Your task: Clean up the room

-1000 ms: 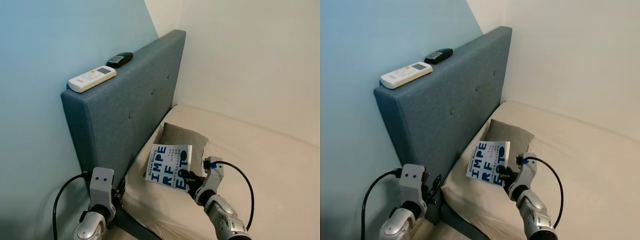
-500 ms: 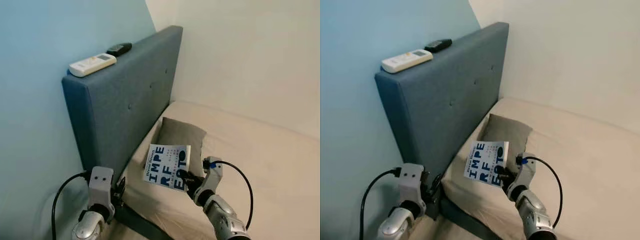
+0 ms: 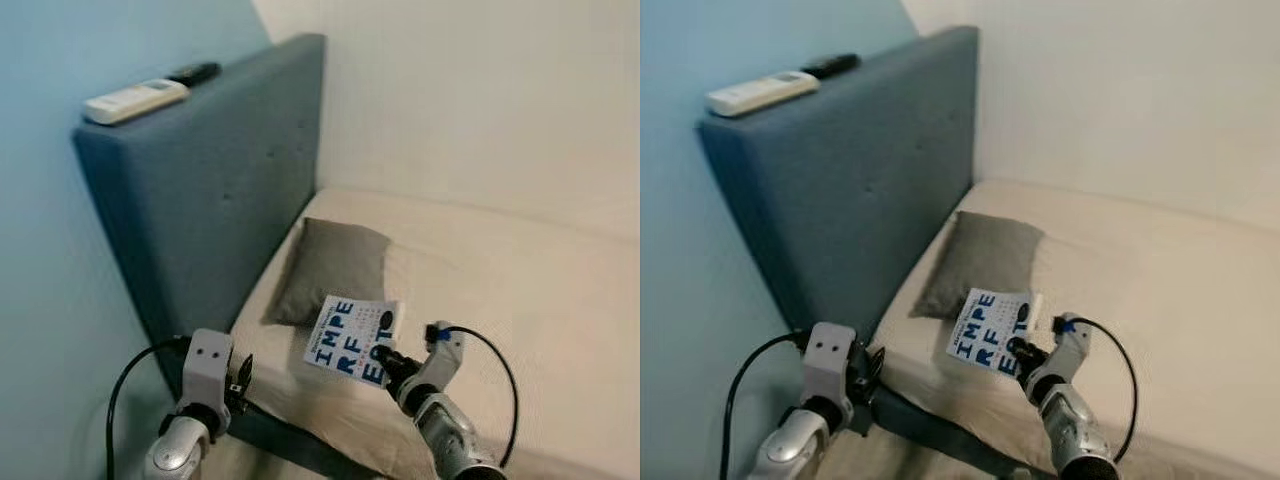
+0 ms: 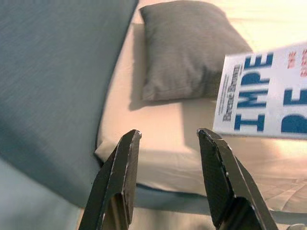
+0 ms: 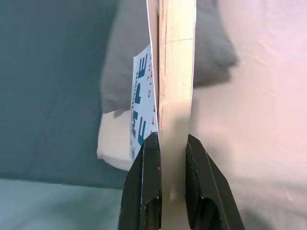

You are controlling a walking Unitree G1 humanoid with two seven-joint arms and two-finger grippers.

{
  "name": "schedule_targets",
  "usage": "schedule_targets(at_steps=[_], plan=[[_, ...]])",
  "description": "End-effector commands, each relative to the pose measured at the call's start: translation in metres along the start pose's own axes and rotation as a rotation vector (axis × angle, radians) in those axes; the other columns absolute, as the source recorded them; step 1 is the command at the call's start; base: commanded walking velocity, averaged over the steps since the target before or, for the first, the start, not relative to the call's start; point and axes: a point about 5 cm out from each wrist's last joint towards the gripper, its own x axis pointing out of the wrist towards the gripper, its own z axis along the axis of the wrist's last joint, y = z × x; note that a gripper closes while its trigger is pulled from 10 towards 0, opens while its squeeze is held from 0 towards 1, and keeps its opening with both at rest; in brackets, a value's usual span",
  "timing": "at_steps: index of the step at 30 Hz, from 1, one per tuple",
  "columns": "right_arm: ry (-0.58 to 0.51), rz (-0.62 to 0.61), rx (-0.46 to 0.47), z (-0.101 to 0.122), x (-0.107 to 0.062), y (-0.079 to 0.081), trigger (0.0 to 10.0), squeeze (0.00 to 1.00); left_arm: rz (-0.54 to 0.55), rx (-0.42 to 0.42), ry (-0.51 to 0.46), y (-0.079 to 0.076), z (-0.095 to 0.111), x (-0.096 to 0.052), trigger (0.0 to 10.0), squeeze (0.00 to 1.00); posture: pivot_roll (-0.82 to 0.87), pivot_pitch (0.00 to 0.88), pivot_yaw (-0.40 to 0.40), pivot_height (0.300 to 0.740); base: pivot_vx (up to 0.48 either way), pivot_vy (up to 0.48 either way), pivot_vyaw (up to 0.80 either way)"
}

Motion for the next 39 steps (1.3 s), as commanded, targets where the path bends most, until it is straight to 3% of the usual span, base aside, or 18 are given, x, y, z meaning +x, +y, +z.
schedule_targets(at_steps=[1,12,19,28,39], plan=[[-0.006,0.052,0.032,0.004,0.006,0.012,10.0,0.00,0.005,0.010,0.017,0.003,-0.001,-0.001,10.0,0.00,0.02,0.145,-0.062,0.637,0.000,0.000,0.00],[0.041,0.126,0.060,0.000,0.012,0.027,10.0,0.00,0.034,0.011,0.019,0.008,0.001,-0.004,10.0,0.00,0.03,0.159,-0.063,0.637,0.000,0.000,0.00],[0.146,0.250,0.078,-0.009,0.013,0.042,10.0,0.00,0.064,0.025,0.039,0.015,-0.001,-0.009,10.0,0.00,0.04,0.172,-0.065,0.602,0.000,0.000,0.00],[0.150,0.245,0.155,-0.012,0.014,0.042,10.0,0.00,0.061,0.026,0.041,0.015,0.000,-0.010,10.0,0.00,0.05,0.180,-0.059,0.569,0.000,0.000,0.00],[0.145,0.238,0.244,-0.012,0.015,0.042,10.0,0.00,0.055,0.038,0.040,0.018,0.004,-0.011,10.0,0.00,0.06,0.179,-0.055,0.569,0.000,0.000,0.00]])
